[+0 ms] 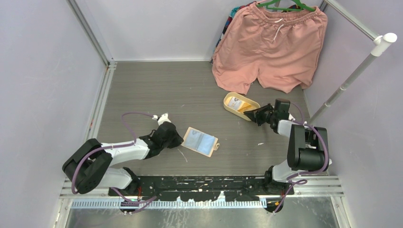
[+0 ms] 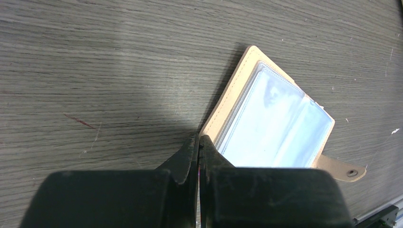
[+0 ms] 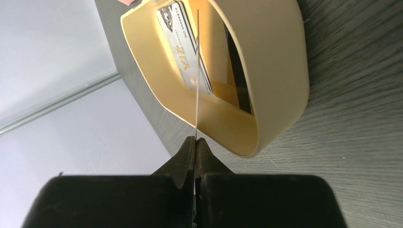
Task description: Take the credit cards out of the card holder
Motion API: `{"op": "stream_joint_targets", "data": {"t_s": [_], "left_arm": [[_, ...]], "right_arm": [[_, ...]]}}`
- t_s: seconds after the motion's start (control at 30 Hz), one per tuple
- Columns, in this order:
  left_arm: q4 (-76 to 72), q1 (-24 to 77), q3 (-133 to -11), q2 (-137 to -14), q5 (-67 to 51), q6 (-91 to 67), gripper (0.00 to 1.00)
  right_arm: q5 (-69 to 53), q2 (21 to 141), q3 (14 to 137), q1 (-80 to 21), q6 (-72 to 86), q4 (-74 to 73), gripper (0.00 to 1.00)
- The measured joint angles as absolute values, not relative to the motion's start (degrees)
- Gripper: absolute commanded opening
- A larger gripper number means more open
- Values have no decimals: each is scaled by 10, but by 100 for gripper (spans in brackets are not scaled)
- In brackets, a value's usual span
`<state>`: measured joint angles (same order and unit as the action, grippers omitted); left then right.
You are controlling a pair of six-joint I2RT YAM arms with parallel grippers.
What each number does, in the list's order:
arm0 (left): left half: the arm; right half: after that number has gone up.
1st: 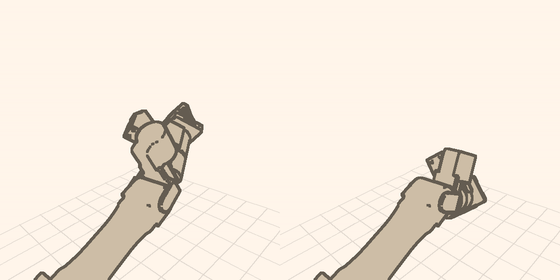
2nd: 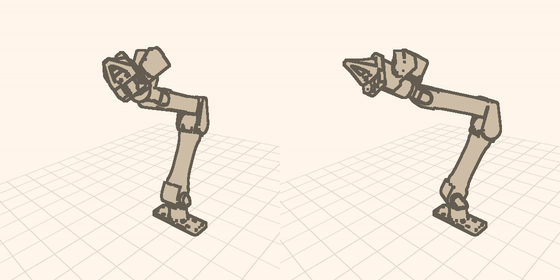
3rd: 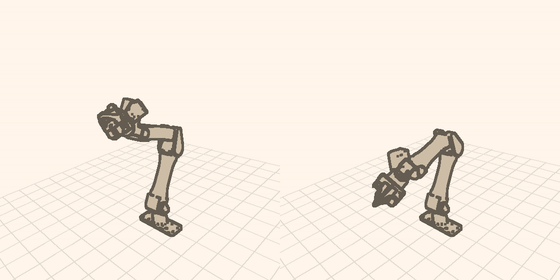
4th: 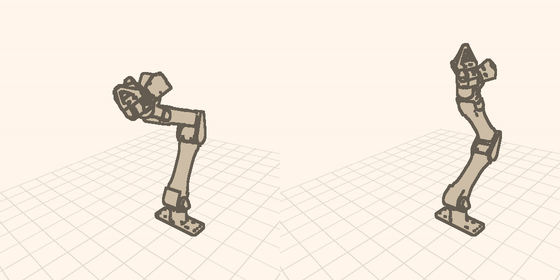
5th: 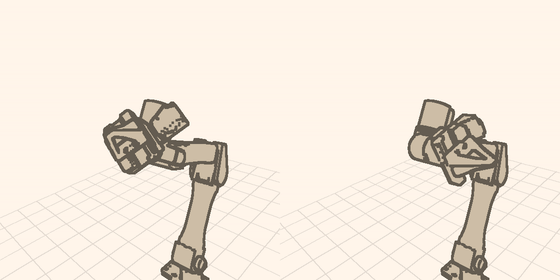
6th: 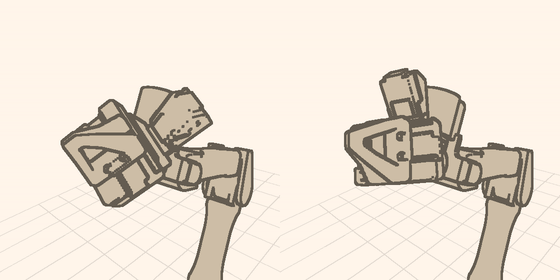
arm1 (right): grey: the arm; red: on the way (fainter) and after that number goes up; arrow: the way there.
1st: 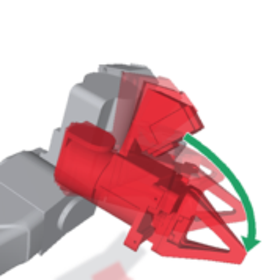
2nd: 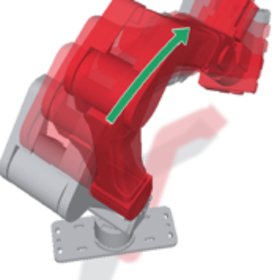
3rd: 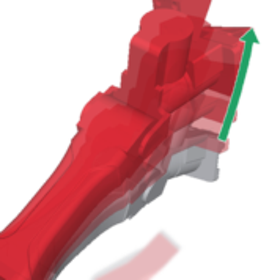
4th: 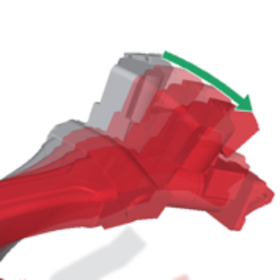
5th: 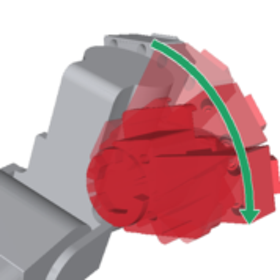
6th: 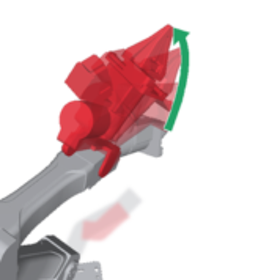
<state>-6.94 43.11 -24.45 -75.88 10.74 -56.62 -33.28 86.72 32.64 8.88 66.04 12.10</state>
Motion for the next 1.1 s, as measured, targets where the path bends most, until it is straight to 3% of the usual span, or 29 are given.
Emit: {"op": "stream_joint_targets", "data": {"t_s": [0.23,0.37,0.73,1.1], "left_arm": [[-69,431,-244,-759,108,-566,0],[-69,431,-244,-758,108,-566,0],[-69,431,-244,-758,108,-566,0],[-70,431,-244,-760,108,-566,0]], "right_arm": [[-332,870,327,89,658,121,1],[-330,881,334,90,649,119,11],[-321,888,346,91,631,102,19],[-288,822,394,95,585,-16,35]]}}
